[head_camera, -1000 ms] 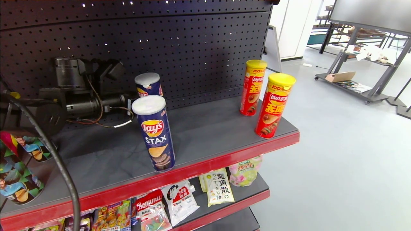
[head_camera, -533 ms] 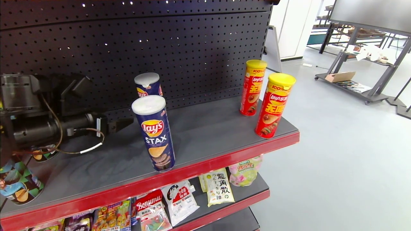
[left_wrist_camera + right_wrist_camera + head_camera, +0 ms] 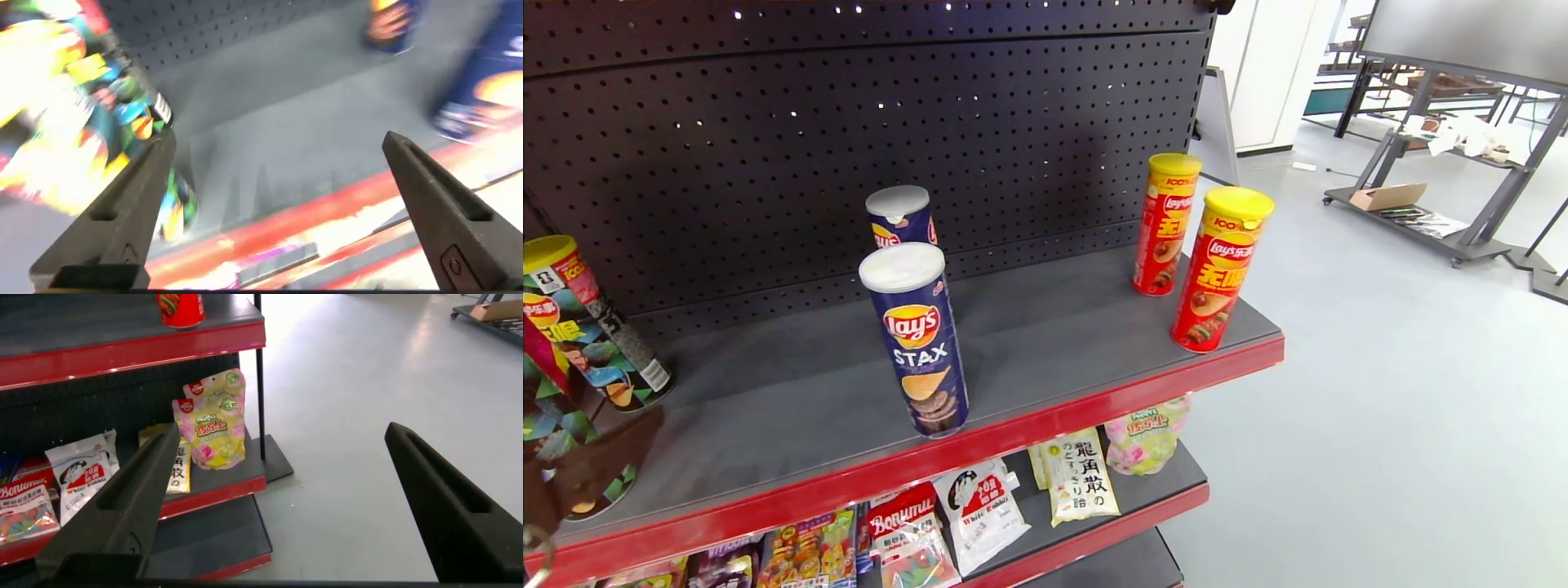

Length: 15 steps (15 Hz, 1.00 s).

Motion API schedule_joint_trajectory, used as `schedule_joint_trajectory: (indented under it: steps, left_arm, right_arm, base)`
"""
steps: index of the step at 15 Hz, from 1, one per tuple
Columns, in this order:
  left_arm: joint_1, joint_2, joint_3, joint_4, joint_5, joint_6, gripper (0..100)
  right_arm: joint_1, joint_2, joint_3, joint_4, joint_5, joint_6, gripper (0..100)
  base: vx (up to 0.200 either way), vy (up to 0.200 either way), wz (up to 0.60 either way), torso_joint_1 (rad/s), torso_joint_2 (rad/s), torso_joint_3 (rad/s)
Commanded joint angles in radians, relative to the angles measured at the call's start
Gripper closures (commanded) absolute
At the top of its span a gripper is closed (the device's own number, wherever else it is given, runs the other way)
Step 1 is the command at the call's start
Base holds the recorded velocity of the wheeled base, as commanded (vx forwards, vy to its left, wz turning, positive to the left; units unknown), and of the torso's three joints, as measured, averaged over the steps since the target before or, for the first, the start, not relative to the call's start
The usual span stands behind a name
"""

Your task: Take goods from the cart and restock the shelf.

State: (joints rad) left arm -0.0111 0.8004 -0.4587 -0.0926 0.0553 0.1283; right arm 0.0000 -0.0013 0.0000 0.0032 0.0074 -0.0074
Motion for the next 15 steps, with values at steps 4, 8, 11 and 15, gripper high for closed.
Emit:
schedule_joint_trajectory:
  steps: [4, 8, 11, 15]
  left_arm:
    - [0.006, -0.793, 0.227, 0.329, -0.097, -0.058, 0]
    - [0.006, -0.796, 0.38, 0.209, -0.088, -0.105, 0]
    - [0.008, -0.797, 0.396, 0.174, -0.1, -0.073, 0]
    - [0.006, -0.797, 0.4, 0.169, -0.12, -0.065, 0]
  right_arm:
    - [0.0, 0.001, 0.0, 0.0, 0.0, 0.0, 0]
    - [0.0, 0.001, 0.0, 0.0, 0.0, 0.001, 0]
    - [0.0, 0.001, 0.0, 0.0, 0.002, 0.0, 0]
    - [0.0, 0.001, 0.0, 0.0, 0.002, -0.005, 0]
  base:
    - [0.0, 0.0, 0.0, 0.0, 0.0, 0.0]
    - [0.0, 0.0, 0.0, 0.0, 0.0, 0.0]
    - [0.0, 0.0, 0.0, 0.0, 0.0, 0.0]
    - [0.0, 0.0, 0.15, 0.001, 0.0, -0.001]
